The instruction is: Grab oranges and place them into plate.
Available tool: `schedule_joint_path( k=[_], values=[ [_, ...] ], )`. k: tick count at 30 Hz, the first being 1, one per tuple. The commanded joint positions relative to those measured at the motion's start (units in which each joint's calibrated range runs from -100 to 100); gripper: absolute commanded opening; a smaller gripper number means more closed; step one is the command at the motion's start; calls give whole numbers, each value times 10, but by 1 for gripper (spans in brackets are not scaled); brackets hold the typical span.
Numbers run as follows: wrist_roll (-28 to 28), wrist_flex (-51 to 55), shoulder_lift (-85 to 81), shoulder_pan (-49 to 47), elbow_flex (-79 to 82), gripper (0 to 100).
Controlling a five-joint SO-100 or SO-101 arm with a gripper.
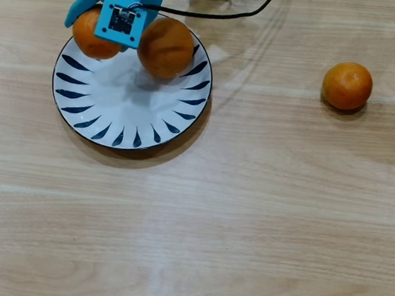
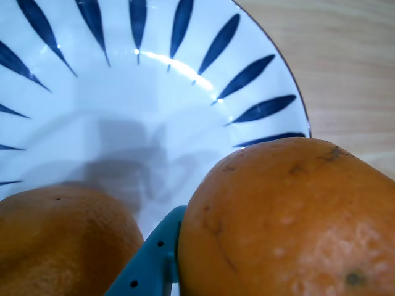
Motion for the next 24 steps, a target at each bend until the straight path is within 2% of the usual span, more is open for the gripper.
schedule_joint_path(
  k=[1, 9, 15, 18, 20, 21, 24],
  values=[
    [-1, 0, -3, -4, 5, 39],
    [-2, 0, -5, -7, 24, 40],
    [-3, 20, -8, -99, -66, 40],
    [-24, 99, -8, -169, -152, 40],
    [-37, 171, -8, -217, -215, 39],
    [-44, 245, -8, -262, -273, 39],
    [-73, 338, -11, -337, -327, 39]
  ],
)
